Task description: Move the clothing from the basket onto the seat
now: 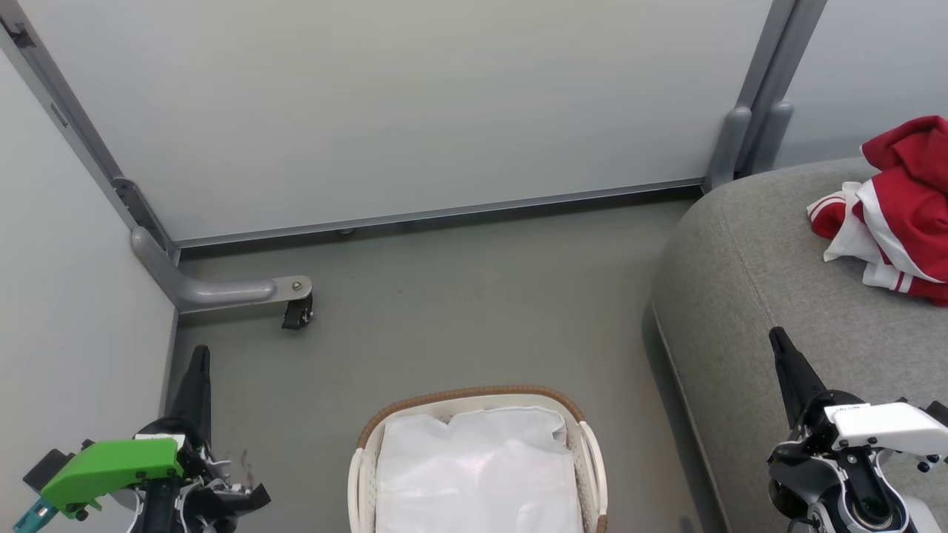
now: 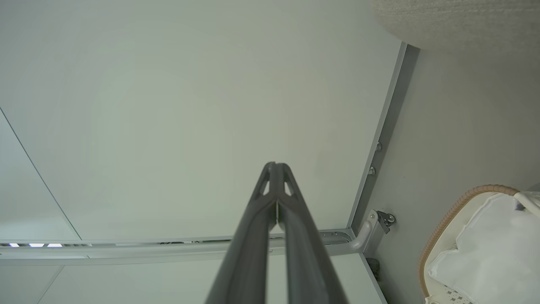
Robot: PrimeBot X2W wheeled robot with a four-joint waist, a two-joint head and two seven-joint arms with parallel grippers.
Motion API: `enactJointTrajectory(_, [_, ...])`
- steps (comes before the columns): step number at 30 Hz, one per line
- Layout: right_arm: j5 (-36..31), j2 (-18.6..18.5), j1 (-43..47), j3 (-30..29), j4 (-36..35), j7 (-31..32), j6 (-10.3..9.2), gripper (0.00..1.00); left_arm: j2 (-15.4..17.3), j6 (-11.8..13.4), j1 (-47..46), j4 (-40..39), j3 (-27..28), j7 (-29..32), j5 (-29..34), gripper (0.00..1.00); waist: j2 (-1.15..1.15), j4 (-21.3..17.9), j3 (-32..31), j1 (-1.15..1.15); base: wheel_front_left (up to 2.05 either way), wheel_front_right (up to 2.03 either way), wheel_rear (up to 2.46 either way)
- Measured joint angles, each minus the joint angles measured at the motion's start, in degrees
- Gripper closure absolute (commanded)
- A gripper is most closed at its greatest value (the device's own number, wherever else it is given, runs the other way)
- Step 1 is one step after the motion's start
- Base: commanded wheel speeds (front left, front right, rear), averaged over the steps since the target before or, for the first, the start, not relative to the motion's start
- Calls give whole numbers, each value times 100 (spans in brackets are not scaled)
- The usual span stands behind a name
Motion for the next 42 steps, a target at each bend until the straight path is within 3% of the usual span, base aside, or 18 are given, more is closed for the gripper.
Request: enactJointTrajectory(42, [0, 0, 1, -1, -2, 0, 0, 100, 0, 0, -1, -2, 0, 0, 0, 100, 0, 0, 0, 0, 0, 0, 0])
